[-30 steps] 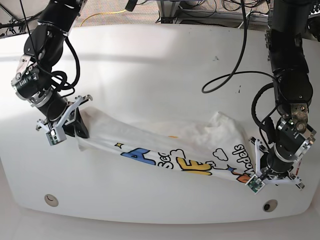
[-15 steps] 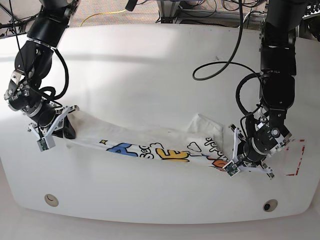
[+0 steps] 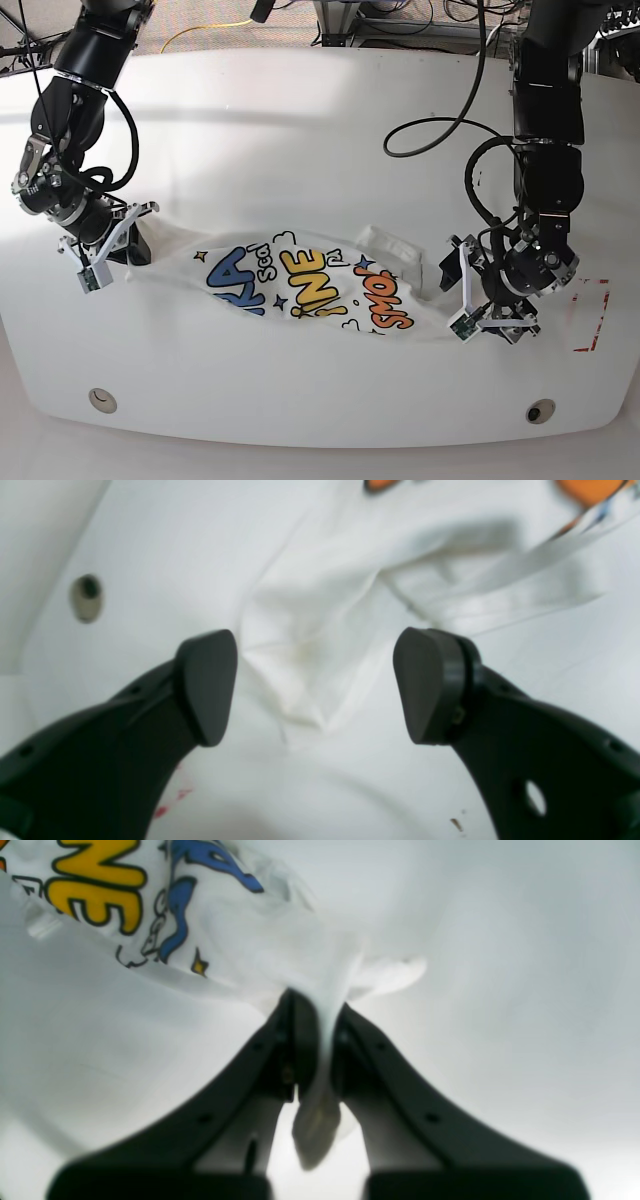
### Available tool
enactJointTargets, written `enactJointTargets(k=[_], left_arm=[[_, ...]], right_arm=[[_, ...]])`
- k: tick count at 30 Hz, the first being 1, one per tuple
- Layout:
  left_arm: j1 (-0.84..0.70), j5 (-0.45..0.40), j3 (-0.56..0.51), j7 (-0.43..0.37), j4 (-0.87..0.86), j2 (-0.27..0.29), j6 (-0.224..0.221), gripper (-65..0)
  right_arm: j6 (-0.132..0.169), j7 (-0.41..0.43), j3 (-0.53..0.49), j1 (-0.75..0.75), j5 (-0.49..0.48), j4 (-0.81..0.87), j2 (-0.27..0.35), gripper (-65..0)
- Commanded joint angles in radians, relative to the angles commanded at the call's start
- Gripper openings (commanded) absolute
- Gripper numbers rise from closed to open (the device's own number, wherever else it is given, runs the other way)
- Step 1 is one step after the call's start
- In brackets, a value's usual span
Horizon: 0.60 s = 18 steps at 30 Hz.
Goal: Fold the T-shirt properly
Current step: 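Lower the stretched shirt onto the table and adjust the left gripper's grip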
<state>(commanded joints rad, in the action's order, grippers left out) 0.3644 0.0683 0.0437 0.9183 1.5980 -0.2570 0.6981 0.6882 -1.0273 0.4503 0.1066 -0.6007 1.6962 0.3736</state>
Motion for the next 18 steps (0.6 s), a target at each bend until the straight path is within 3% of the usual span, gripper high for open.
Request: enactJointTargets(k=[10,13,18], left_arm=[[-0.112,0.02,0.193,-0.006,-0.101,0.012,0.0,-19.2],[-0.11,0.018,0.265,-0.058,-0.17,0.037,0.0,-19.2],[-0.107,0.014,0.285,-0.158,-0.296,0.037,0.0,-19.2]], right_arm=[[0.0,0.0,0.0,-0.006,-0.005,0.0,-0.006,-65.0],[0.0,0.0,0.0,-0.006,-0.002,0.0,-0.025,-65.0],[0.0,0.0,-0.002,-0.006,-0.002,0.0,-0.031,-65.0]])
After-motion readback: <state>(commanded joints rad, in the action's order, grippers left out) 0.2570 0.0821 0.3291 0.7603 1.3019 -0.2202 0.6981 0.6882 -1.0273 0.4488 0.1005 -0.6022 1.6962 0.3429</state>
